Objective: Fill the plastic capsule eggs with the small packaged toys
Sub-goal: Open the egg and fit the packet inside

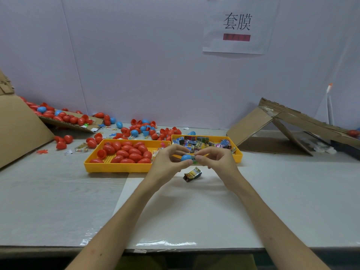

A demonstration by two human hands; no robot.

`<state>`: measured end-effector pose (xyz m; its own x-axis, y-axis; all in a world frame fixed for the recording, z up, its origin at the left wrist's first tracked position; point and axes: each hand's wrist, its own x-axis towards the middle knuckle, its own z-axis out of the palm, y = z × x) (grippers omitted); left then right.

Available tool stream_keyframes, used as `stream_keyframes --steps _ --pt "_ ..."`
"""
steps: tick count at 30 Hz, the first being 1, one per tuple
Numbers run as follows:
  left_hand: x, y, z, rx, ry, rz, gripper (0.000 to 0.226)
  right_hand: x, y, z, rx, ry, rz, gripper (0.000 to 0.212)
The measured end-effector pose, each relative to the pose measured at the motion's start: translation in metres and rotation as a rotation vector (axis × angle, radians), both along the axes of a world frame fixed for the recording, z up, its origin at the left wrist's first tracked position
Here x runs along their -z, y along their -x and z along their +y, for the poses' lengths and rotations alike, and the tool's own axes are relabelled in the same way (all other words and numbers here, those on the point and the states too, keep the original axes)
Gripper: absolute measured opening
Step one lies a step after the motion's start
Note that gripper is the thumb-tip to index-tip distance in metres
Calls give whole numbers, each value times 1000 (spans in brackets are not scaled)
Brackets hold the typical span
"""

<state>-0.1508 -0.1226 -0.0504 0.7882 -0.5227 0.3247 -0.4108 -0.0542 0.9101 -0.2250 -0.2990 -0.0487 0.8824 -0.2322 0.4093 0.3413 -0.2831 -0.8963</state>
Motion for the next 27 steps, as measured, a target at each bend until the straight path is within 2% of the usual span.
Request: stream_keyframes --steps 21,27 --pt "-3 0 2 58 -13 73 20 -1 2 -1 4 35 36 5" --pt "-2 0 3 52 -32 45 21 -3 3 2 -27 56 22 13"
